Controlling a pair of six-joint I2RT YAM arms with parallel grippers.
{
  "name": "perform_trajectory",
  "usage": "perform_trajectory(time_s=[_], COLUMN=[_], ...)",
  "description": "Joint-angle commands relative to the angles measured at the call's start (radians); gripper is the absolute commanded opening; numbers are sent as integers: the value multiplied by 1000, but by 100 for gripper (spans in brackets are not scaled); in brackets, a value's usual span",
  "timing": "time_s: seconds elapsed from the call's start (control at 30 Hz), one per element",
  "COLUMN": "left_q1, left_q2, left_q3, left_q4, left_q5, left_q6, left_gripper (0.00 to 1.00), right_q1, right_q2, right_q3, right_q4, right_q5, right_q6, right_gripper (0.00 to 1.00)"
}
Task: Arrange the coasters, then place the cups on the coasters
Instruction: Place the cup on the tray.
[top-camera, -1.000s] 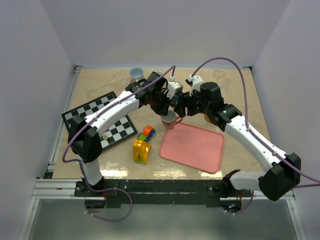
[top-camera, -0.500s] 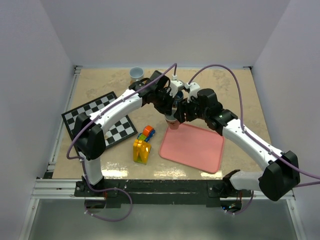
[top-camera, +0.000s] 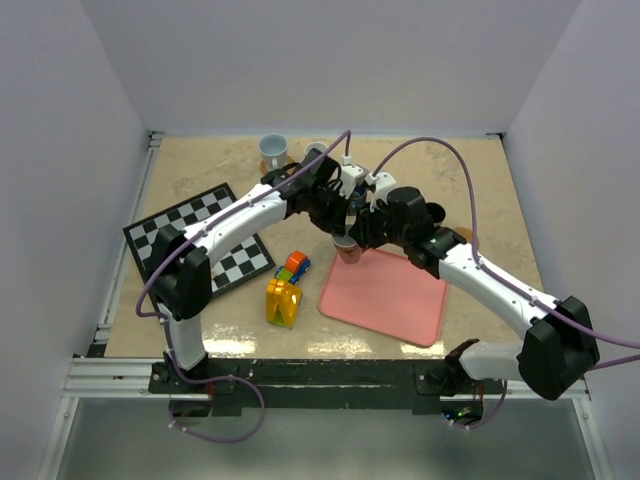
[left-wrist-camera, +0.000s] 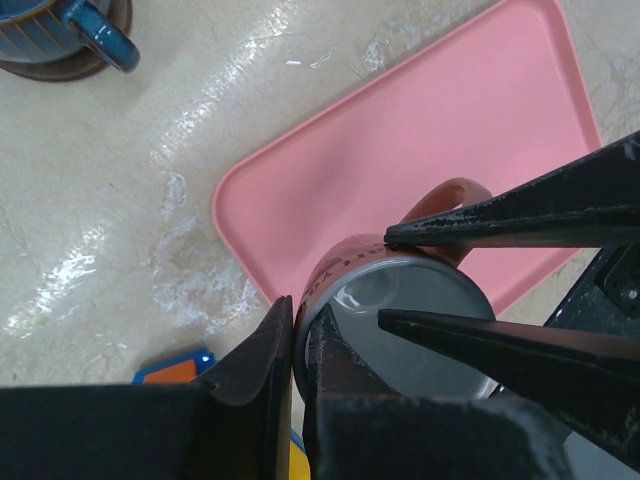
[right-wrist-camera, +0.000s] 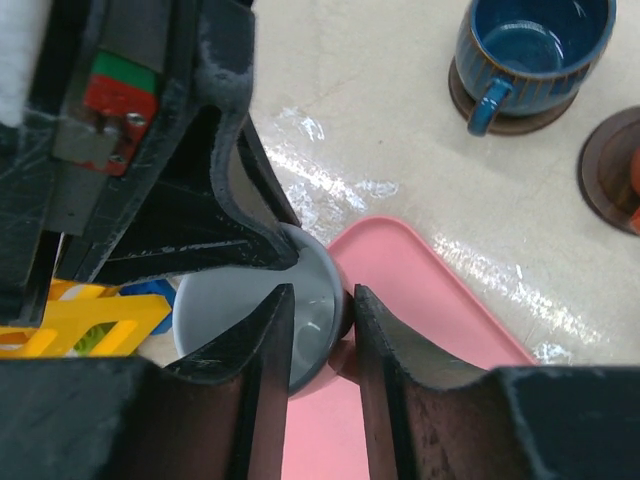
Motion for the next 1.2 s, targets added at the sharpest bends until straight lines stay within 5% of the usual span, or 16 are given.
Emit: perform_trajectory(time_s=[0.0,0.33,0.7,1.17], left_q1=[1,-64,-142,-225], left_q2=[-117,-163,-163,-110], left_q3=[-37,-204,-301,-363], left_q4=[181,336,420,425], left_q5=[62,20,-161,-304], left_q6=[-104,-166,17,164], left_gripper=[0,0,0,4], right_q1=[6,9,9,10], right_q2=[9,7,-186,-470], right_q3=[-45,-87,-108,-137], right_q4=[-69,-113,-171,-177], right_q5=[79,114,285,387], right_q6=[29,87,248,348], right_gripper=[29,2,56,65])
